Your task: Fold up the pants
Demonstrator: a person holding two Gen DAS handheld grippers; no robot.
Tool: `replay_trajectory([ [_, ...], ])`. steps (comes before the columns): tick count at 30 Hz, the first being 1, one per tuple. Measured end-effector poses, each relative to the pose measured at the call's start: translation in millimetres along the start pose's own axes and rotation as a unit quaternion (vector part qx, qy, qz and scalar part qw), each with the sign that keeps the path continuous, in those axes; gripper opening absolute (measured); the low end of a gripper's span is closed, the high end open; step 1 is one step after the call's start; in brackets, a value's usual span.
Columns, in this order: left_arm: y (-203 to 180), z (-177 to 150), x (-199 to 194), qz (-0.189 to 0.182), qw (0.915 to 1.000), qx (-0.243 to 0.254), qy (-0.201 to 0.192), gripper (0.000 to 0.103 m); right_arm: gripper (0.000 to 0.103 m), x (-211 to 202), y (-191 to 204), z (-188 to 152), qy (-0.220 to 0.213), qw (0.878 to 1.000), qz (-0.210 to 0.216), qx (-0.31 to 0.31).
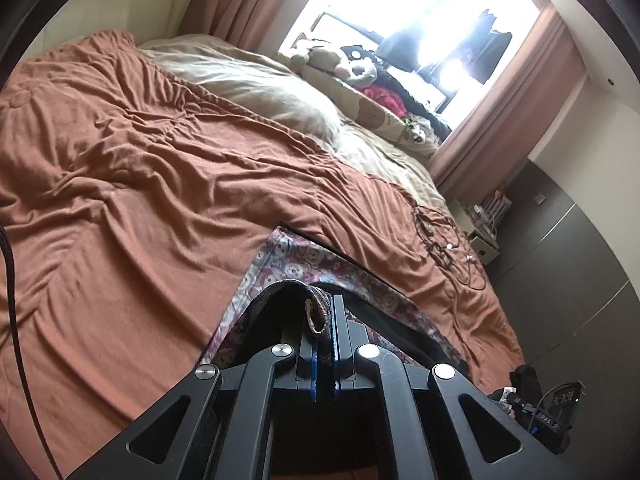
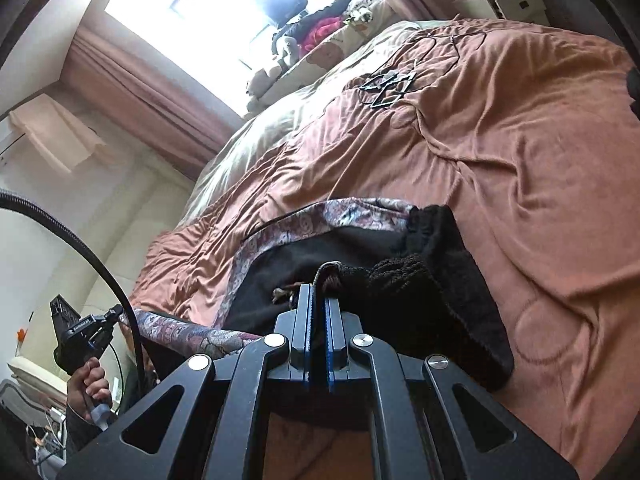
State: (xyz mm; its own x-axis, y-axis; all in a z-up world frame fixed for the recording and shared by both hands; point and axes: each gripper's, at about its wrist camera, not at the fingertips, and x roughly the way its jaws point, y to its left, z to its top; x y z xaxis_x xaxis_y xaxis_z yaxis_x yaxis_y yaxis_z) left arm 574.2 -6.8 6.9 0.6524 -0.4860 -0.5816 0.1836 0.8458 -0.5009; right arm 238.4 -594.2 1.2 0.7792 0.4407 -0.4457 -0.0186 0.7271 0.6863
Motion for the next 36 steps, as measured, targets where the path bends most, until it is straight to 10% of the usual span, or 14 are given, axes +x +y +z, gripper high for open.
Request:
replay_trajectory([
  [16, 25.0, 56.9, 137.1, 0.016, 0.9977, 0.01, 0.065, 0.005, 0.003, 88.0, -11.6, 43.4, 0.017, 0.998, -0.054, 0.01],
  [19, 25.3, 62.4, 161.3, 0.018, 0.9969, 0.017, 0.075, 0.005, 0.01, 92.3, -6.1, 46.7, 0.02, 0.997, -0.071, -0.003],
  [23, 32.2, 71.7, 190.5, 0.027, 0.9952, 0.007, 0.093, 0.005, 0.061, 78.9, 1.9, 48.9, -0.005, 0.997, -0.074, -0.023],
  [32, 40.9, 83.2, 239.3, 0.041, 0.9911, 0.002, 0.127, 0.006, 0.061, 78.5, -2.1, 40.0, 0.011, 0.987, -0.139, -0.081],
  [36, 42.2, 82.1, 248.3, 0.06, 0.9894, 0.008, 0.132, 0.052, 0.061, 83.5, -2.9, 44.1, 0.025, 0.984, -0.158, -0.083],
])
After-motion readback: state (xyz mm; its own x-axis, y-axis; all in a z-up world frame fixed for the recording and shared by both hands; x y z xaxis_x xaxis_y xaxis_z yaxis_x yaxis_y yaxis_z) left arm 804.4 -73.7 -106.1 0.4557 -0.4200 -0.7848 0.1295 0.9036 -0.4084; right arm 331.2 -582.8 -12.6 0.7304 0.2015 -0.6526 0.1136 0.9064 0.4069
